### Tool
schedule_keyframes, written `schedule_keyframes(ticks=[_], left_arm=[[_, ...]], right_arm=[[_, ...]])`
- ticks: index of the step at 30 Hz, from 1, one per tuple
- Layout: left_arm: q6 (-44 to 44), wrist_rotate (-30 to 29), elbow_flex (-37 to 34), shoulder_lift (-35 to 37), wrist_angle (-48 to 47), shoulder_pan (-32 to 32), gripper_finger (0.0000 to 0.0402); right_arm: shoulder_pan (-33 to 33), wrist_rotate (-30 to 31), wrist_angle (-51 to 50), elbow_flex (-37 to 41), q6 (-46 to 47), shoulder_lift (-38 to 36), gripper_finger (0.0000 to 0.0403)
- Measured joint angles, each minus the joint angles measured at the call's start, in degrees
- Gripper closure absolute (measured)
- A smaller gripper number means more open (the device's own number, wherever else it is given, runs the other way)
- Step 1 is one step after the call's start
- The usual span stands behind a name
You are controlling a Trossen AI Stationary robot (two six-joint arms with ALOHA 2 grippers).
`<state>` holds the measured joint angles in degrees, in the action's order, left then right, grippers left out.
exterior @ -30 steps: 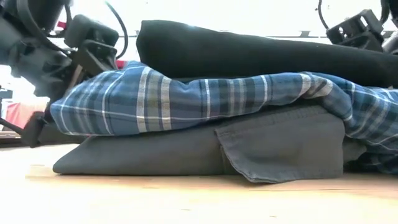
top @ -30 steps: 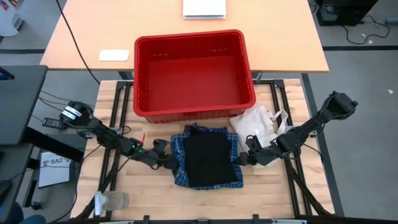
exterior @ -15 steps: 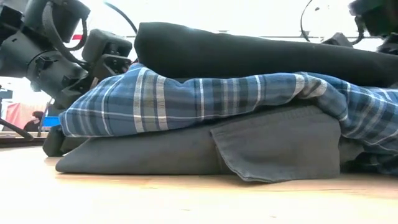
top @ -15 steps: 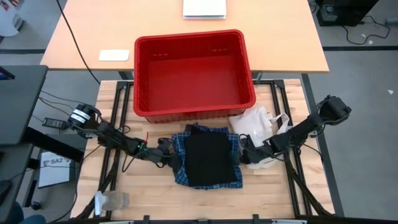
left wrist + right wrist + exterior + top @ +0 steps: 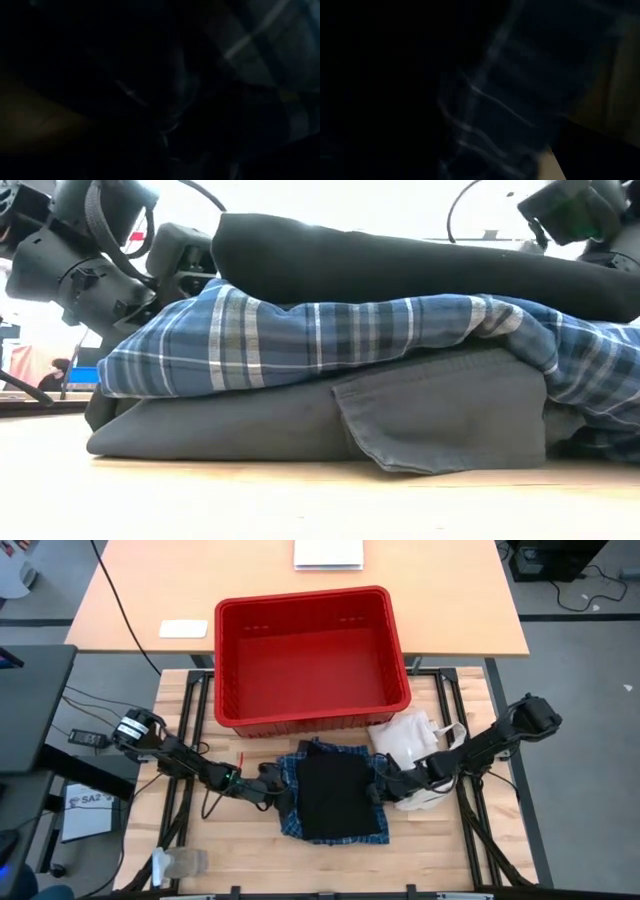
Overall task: Fold Laundry from Bin
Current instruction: Put the stack of folded laundry into the laundry bin
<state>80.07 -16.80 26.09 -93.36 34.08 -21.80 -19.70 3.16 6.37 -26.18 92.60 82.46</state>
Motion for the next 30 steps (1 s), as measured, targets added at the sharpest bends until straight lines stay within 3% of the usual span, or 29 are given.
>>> schedule_keyframes(ticks=[7, 12, 15, 21, 30], left_arm=[[1.13, 0.07, 0.00, 0.08, -1.33, -0.26, 0.0068], [1.01, 0.46, -0.05, 0.08, -1.57, -0.06, 0.0068], [0.86, 0.61, -0.05, 0.06, -1.75, -0.09, 0.0068], [0.48, 0.59, -0.07, 0.04, -1.90, -0.27, 0.0068], [2.22, 4.36, -0.18, 0.02, -1.63, -0.52, 0.0068]], right_arm=[[-0.02, -8.69, -9.05, 1.11, -4.76, -9.75, 0.0056], [1.87, -7.41, -28.70, 0.80, -11.10, -14.88, 0.0056], [4.07, -6.14, -33.93, 0.84, -14.61, -16.92, 0.0056], [1.65, -11.18, -21.24, 1.08, -8.96, -19.82, 0.0055], [-7.43, -0.32, -14.50, 1.10, 4.75, -20.83, 0.0055]])
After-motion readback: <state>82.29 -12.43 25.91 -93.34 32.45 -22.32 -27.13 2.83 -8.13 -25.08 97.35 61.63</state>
